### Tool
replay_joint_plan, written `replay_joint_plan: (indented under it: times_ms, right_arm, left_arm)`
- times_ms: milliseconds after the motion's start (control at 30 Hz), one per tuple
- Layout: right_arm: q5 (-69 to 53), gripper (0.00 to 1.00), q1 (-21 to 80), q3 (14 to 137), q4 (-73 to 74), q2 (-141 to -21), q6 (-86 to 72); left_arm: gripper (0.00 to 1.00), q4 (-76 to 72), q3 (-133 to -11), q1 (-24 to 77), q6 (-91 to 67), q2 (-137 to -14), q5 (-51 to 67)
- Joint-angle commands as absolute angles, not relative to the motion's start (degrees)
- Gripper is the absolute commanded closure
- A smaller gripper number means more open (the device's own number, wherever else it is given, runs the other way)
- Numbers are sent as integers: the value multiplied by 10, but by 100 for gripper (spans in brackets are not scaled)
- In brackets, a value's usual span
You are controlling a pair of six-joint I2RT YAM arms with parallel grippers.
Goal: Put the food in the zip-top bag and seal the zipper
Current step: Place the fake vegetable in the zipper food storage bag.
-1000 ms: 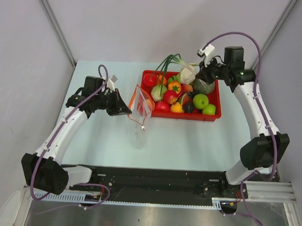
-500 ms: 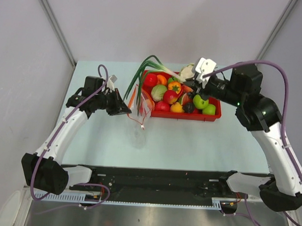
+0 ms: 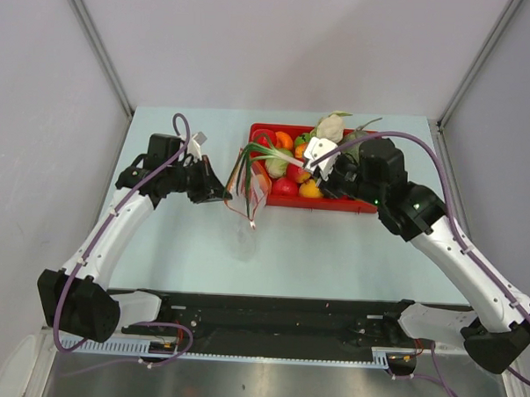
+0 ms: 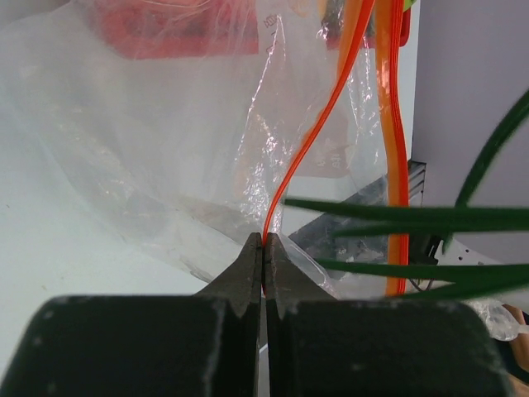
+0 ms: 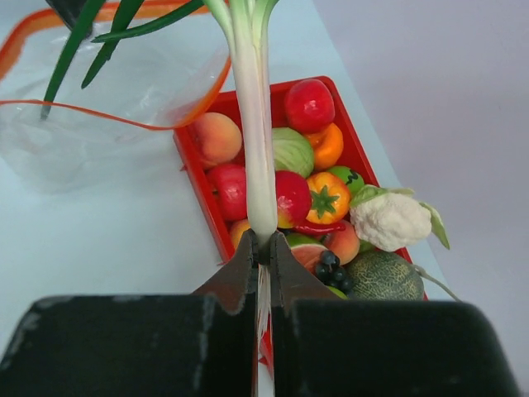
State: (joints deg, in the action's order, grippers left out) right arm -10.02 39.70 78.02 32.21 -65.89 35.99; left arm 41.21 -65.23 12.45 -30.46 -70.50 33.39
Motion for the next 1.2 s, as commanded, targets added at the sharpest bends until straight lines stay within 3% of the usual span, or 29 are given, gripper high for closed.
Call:
replay_joint_plan:
  times_ms: [0, 633, 900, 1167]
  right_arm:
    - [-62, 100, 401, 753, 243, -644, 388]
    - [-38, 100, 430, 671, 237, -580, 526]
    - [-50, 100, 497, 721, 398, -610, 564]
    - [-37, 100, 518, 814, 533, -685, 507]
  left_arm:
    - [100, 403, -651, 121, -299, -689, 350]
    - [100, 403, -660, 119, -299, -692, 364]
    - [100, 401, -664, 121, -293, -672, 330]
    - [100, 395, -668, 149, -259, -642, 251]
